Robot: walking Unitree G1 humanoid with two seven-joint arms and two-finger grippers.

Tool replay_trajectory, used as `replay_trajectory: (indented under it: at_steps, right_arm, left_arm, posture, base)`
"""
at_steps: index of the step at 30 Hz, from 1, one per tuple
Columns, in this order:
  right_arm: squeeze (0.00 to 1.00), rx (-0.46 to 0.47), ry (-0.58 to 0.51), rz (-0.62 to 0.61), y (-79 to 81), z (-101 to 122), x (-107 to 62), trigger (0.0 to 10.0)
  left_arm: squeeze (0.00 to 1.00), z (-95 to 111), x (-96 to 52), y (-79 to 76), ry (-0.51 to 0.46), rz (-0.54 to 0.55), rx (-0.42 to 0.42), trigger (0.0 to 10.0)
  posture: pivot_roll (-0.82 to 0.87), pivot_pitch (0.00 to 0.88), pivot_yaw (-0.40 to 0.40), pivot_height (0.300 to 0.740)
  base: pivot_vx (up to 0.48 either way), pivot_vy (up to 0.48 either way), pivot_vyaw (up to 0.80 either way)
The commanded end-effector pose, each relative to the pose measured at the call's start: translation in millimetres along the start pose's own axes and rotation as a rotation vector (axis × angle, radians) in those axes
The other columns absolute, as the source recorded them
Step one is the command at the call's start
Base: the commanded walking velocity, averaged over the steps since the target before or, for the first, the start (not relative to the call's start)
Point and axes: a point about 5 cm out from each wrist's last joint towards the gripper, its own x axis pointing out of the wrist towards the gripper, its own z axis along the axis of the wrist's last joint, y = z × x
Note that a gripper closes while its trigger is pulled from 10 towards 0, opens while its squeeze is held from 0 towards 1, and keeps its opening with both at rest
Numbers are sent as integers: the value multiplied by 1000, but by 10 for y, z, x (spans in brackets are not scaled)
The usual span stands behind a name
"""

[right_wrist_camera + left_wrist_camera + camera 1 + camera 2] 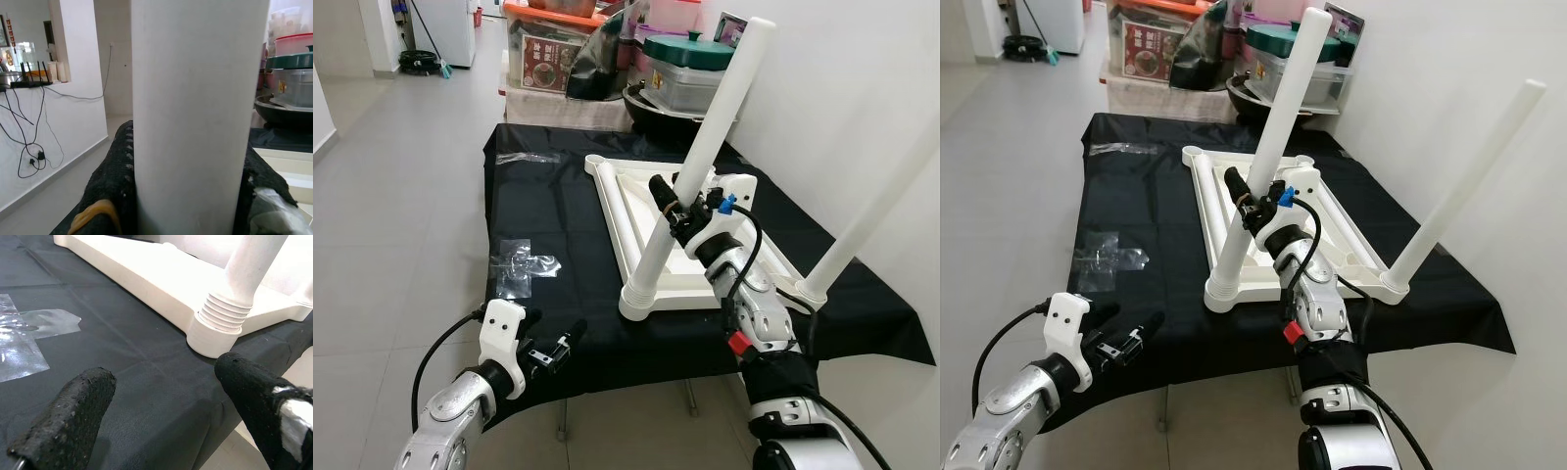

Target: Building children table

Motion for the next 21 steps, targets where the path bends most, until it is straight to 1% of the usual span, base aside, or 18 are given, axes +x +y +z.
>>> replay_trajectory:
  at_steps: [1, 2, 4, 5, 6, 9, 10, 11, 13, 15, 16, 19, 21]
  right_arm:
    - [0, 29, 311, -9, -69, -580, -227, 0]
    - [0, 20, 317, 10, -73, -570, -220, 0]
    - [0, -25, 307, 39, -105, -497, -191, 0]
    - [0, -25, 307, 39, -105, -497, -191, 0]
    - [0, -57, 297, 55, -111, -449, -179, 0]
    - [0, -80, 292, 50, -106, -433, -185, 0]
    - [0, -93, 282, 18, -110, -426, -195, 0]
    - [0, -93, 282, 18, -110, -426, -195, 0]
    - [0, -75, 260, -66, -105, -446, -234, 0]
    - [0, -75, 260, -66, -105, -446, -234, 0]
    - [0, -66, 257, -89, -98, -460, -251, 0]
    - [0, -1, 283, -91, 14, -585, -362, 0]
    - [0, 9, 290, -86, 34, -608, -383, 0]
  left_arm:
    - [0, -33, 23, -28, 5, -11, -19, 10000]
    - [0, -34, 20, -28, 6, -11, -19, 10000]
    - [0, -37, 11, -27, 6, -9, -21, 10000]
    - [0, -37, 11, -27, 6, -9, -21, 10000]
    - [0, -39, 6, -25, 6, -6, -22, 10000]
    - [0, -40, 3, -26, 6, -5, -22, 10000]
    - [0, -42, 0, -28, 6, -4, -24, 10000]
    - [0, -42, 0, -28, 6, -4, -24, 10000]
    - [0, -45, -4, -30, 6, -3, -25, 10000]
    - [0, -45, -4, -30, 6, -3, -25, 10000]
    - [0, -47, -6, -30, 6, -2, -26, 10000]
    - [0, -45, -5, -28, 8, -6, -25, 10000]
    - [0, -44, -3, -27, 9, -8, -25, 10000]
  posture:
    - [38, 0, -147, 740]
    - [38, 0, -147, 740]
    - [41, 0, -152, 740]
    - [41, 0, -152, 740]
    - [41, 0, -152, 740]
    - [42, 0, -155, 740]
    - [42, 0, -157, 740]
    - [42, 0, -157, 740]
    - [43, 0, -155, 740]
    - [43, 0, -155, 740]
    - [43, 0, -155, 740]
    - [43, 0, -152, 740]
    - [43, 0, -152, 740]
  base:
    - [0, 0, 0]
    - [0, 0, 0]
    - [0, 0, 0]
    - [0, 0, 0]
    - [0, 0, 0]
    - [0, 0, 0]
    - [0, 0, 0]
    - [0, 0, 0]
    - [0, 0, 0]
    - [0, 0, 0]
    - [0, 0, 0]
    - [0, 0, 0]
    - [0, 0, 0]
